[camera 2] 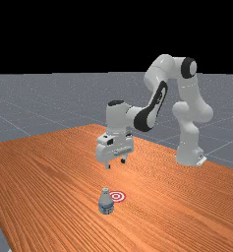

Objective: Pick up the bottle and put it on the marker

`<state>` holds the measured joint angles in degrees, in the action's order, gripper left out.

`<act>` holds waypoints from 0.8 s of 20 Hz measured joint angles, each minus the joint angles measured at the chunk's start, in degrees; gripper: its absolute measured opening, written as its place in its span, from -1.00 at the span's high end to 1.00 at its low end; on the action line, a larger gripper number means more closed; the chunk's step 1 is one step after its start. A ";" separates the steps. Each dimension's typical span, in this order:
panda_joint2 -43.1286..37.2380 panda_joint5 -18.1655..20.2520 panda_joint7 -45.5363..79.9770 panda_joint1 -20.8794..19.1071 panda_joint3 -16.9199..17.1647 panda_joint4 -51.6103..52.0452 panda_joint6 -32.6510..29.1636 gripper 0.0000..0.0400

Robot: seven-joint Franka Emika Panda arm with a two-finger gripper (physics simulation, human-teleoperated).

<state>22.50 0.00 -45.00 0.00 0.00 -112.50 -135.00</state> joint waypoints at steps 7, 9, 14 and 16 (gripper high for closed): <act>0.72 0.09 -0.87 -0.58 0.19 0.41 0.24 0.94; -0.77 0.22 -1.02 -0.67 0.15 -2.97 -5.76 0.98; -2.45 -0.04 -4.52 -1.14 -0.35 -0.07 2.23 1.00; -5.72 0.13 -2.31 -0.86 -0.03 -1.39 1.55 1.00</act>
<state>16.78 0.13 -47.31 -0.86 -0.03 -113.89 -133.45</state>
